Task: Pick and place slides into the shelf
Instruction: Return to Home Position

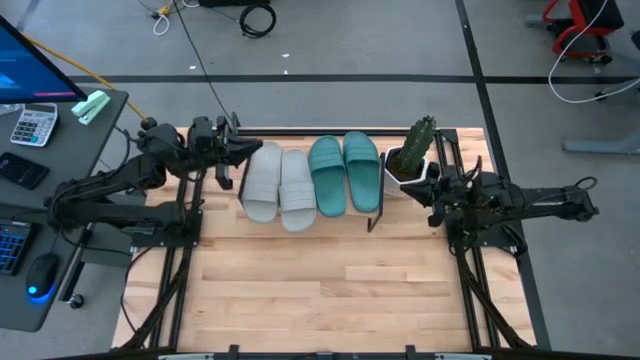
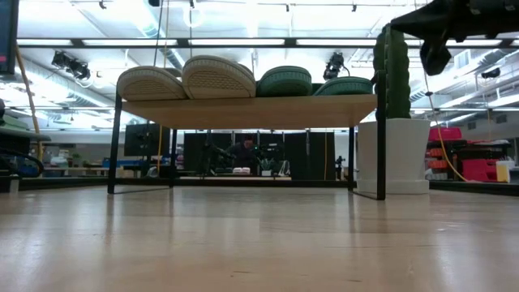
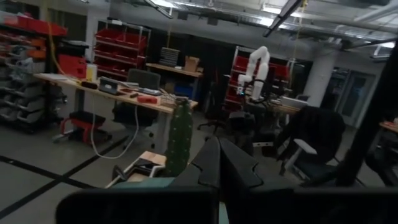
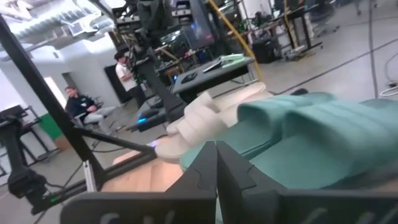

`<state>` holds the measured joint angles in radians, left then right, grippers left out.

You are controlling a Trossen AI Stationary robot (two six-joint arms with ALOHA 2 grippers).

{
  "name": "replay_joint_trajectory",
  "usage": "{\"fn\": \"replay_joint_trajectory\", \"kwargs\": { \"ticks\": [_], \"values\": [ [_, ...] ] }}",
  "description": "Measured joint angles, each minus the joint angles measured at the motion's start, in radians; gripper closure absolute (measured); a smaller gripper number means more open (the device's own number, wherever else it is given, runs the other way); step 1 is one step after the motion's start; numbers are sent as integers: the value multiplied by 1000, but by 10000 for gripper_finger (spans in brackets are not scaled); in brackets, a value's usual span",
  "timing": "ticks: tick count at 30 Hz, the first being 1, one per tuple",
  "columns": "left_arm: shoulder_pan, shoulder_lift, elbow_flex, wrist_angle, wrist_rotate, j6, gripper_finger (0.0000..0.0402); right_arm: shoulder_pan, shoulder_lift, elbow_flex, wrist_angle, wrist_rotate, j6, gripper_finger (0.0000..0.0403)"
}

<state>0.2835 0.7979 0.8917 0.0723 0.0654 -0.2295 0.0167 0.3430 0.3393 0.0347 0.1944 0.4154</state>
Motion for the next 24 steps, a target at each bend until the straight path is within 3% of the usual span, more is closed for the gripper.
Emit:
{"fn": "replay_joint_trajectory", "kwargs": {
  "ticks": [9,24],
  "values": [
    [81,0,0,4,2,-22,392,-41,-126,0,-91,-7,-5,403],
    [124,0,0,5,1,-75,396,-41,-331,0,-194,-17,-62,403]
  ]
}}
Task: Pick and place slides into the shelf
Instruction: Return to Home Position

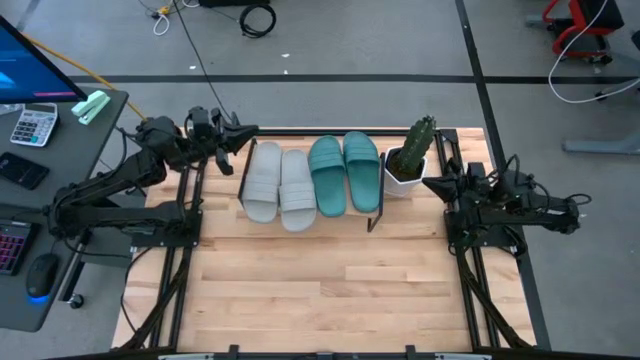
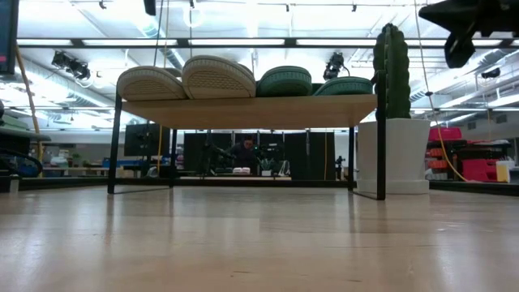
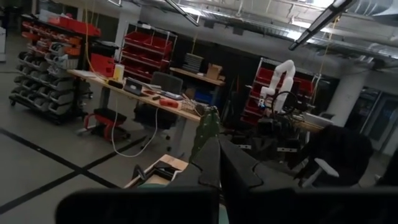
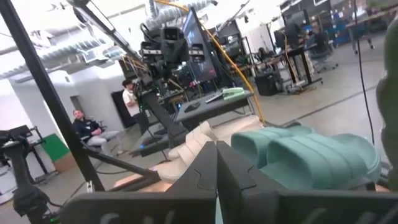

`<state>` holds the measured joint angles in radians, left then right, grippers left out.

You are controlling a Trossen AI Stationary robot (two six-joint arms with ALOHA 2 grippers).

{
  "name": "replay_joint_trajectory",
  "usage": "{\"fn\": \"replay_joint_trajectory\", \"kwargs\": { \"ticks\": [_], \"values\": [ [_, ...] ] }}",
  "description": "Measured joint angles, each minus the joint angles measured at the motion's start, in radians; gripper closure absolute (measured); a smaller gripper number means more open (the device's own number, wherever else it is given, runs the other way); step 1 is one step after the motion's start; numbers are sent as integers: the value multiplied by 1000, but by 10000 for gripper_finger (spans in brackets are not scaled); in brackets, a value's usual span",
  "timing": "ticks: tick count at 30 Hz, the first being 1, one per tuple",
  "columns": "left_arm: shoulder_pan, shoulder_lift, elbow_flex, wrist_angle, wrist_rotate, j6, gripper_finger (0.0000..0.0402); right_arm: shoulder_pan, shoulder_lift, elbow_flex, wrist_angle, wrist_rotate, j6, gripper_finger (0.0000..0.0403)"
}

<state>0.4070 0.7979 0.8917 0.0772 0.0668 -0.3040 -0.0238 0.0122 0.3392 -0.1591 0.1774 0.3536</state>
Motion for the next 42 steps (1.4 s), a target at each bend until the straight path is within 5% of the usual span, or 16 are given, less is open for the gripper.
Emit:
{"fn": "replay_joint_trajectory", "kwargs": {
  "ticks": [9,19,26,32,42],
  "values": [
    [12,0,0,0,-1,-48,397,0,-11,-82,59,-53,2,403],
    [12,0,0,0,-2,-105,395,0,-12,-326,493,-73,22,403],
    [12,0,0,-2,-8,-110,398,0,-10,-329,484,-146,9,403],
    [12,0,0,-5,-10,-136,395,1,-8,-329,278,-174,-2,403],
    [12,0,0,-55,-10,-191,396,1,1,-329,182,-173,-178,403]
  ]
}}
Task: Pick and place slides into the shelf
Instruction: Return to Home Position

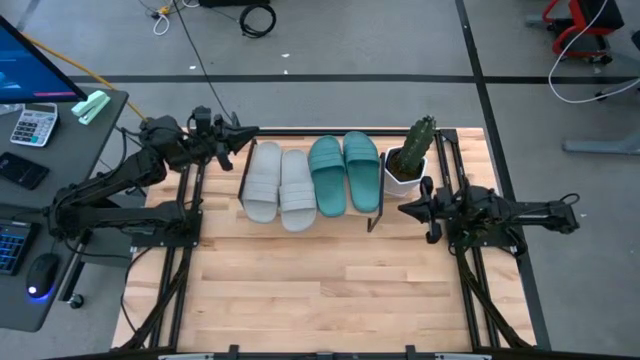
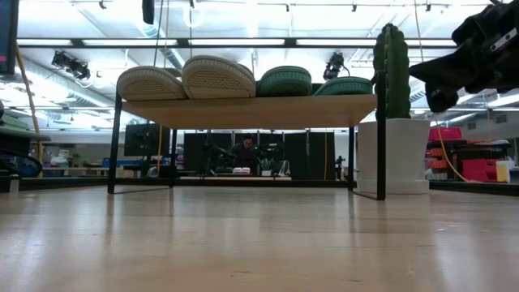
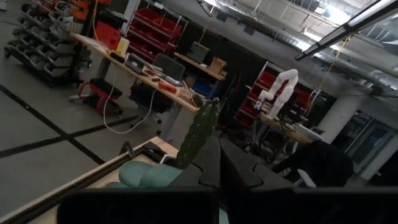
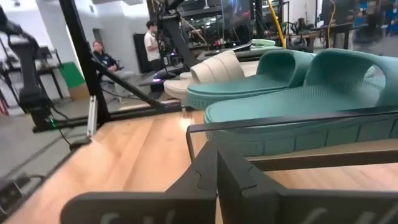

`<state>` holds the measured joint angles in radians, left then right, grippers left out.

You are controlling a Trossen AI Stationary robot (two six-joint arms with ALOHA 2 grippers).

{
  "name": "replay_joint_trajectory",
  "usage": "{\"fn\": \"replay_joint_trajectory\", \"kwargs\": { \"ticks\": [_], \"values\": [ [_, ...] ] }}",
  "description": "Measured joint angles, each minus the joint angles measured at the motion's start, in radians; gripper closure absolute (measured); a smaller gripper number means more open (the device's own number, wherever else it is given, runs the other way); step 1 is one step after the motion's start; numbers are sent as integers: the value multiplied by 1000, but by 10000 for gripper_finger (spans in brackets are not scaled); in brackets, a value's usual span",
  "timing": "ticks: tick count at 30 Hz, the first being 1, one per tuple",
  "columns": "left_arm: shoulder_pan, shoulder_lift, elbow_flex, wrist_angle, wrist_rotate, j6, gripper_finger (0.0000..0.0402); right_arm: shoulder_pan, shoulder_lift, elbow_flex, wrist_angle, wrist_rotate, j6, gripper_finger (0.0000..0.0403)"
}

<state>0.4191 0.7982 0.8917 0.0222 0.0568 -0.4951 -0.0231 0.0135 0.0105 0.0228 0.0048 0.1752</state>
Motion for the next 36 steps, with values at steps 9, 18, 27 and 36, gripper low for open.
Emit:
{"fn": "replay_joint_trajectory", "kwargs": {
  "ticks": [9,18,27,36],
  "values": [
    [0,-4,0,-19,21,35,398,-1,12,0,-2,7,12,377],
    [-1,-13,-1,-78,80,116,399,-1,12,0,-1,8,12,364],
    [-71,-71,-403,496,58,-24,400,-1,13,0,0,8,12,365],
    [-71,-225,-569,537,85,-50,401,-1,13,0,0,9,12,366]
  ]
}}
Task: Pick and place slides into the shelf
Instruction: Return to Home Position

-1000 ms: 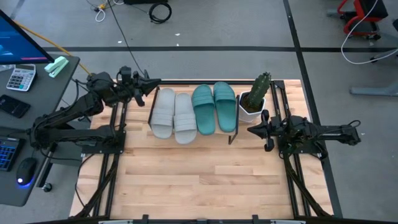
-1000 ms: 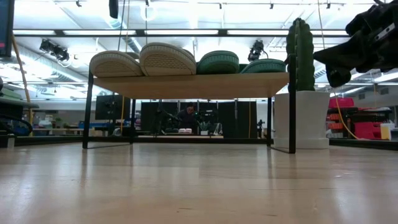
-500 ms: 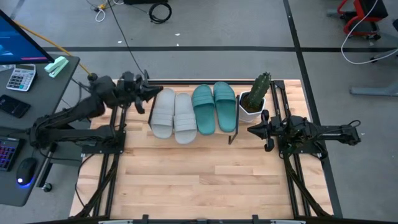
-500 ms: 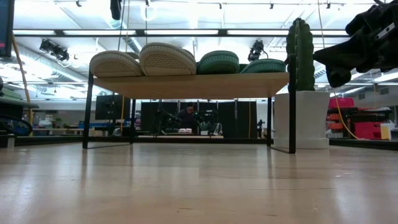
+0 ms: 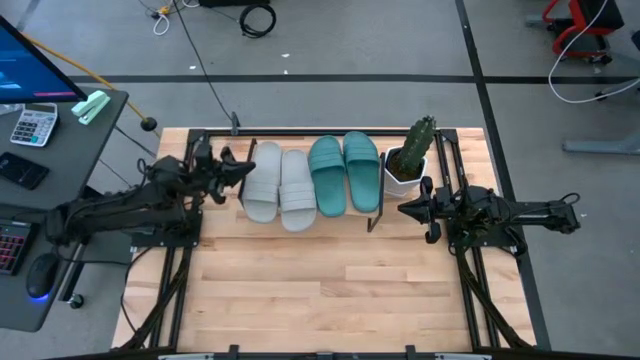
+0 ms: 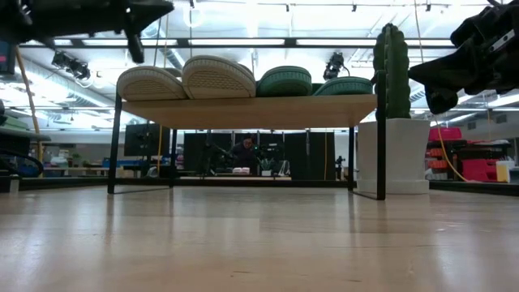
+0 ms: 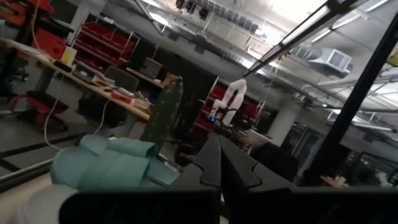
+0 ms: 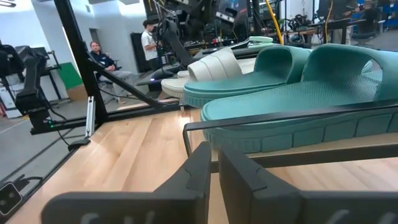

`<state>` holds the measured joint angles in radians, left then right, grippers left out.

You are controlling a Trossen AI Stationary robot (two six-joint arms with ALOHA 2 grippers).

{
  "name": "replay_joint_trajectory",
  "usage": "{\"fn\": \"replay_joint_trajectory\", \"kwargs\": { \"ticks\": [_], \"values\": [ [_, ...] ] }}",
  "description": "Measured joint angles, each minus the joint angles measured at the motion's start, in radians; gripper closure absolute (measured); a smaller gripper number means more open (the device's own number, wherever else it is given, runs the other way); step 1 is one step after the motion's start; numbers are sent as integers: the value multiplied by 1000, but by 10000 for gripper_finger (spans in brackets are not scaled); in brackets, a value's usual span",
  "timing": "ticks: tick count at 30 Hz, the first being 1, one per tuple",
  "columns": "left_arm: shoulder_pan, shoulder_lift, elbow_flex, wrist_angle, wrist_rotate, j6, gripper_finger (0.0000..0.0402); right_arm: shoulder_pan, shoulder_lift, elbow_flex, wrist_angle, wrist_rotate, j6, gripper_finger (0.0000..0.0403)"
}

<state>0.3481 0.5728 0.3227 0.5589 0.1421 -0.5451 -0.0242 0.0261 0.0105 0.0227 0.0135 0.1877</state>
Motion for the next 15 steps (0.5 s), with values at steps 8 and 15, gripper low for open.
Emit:
{"fn": "replay_joint_trajectory", "kwargs": {
  "ticks": [8,15],
  "values": [
    [-39,-200,-109,3,1,-62,401,0,0,0,0,0,0,363],
    [-164,-331,-182,4,-89,-49,401,0,0,0,0,0,0,366]
  ]
}}
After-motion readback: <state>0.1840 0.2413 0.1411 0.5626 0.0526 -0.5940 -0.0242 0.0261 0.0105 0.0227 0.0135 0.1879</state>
